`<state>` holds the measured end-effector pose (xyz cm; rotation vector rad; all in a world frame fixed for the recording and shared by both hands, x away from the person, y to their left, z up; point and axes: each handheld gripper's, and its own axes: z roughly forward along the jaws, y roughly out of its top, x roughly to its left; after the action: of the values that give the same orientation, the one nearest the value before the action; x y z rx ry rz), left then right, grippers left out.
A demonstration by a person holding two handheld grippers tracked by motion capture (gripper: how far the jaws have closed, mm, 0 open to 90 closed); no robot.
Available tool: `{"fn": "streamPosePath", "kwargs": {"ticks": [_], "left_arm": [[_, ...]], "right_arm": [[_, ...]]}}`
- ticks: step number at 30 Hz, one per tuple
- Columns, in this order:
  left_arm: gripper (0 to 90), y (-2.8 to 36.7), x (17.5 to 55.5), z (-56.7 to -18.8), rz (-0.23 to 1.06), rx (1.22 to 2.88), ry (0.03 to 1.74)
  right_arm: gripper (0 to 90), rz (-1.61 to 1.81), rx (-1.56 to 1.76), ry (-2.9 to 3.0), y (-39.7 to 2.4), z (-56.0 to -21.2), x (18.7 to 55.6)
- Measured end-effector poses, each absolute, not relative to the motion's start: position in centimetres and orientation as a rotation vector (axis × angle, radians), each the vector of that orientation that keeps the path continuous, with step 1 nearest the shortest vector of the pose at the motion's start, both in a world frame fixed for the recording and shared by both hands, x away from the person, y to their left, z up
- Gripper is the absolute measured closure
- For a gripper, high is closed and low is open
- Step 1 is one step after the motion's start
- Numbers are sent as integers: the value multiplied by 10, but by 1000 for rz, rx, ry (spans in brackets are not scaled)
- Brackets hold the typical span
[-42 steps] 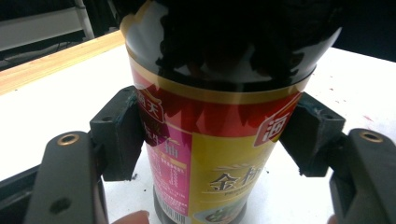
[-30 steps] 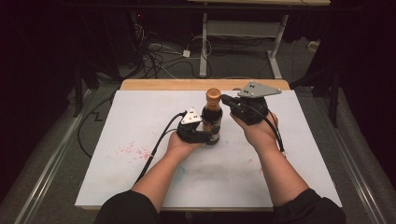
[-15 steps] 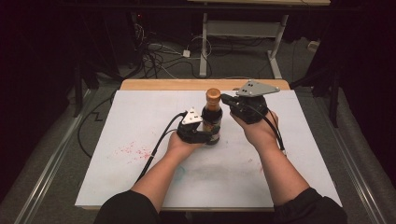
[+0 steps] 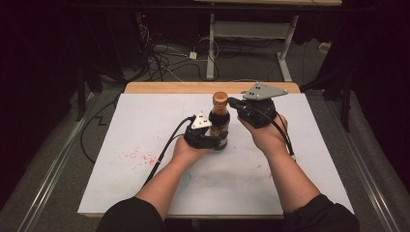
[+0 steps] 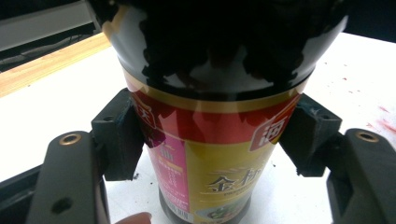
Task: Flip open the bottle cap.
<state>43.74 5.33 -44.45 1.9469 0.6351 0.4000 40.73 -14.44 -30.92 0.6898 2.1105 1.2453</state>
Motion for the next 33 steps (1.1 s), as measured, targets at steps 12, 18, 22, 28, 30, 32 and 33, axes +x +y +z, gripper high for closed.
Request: {"fn": "streamPosePath", "kwargs": {"ticks": [12, 18, 22, 28, 30, 32, 33], "left_arm": [[299, 51, 438, -442, 401, 1973, 648], [299, 50, 438, -440, 403, 1986, 654], [299, 50, 438, -440, 405, 1989, 655], [295, 44, 438, -439, 425, 2008, 639], [293, 45, 438, -439, 422, 2008, 640], [292, 47, 438, -440, 412, 2000, 648], [292, 47, 438, -440, 412, 1999, 648]], "right_arm": [[900, 1226, 692, 2119, -142, -307, 408], [900, 1222, 696, 2118, -142, -306, 408], [900, 1221, 696, 2115, -141, -306, 408], [900, 1326, 632, 2026, -141, -279, 397], [900, 1305, 604, 2027, -137, -272, 393], [900, 1294, 605, 2025, -138, -271, 392], [900, 1287, 614, 2025, -140, -273, 392]]}}
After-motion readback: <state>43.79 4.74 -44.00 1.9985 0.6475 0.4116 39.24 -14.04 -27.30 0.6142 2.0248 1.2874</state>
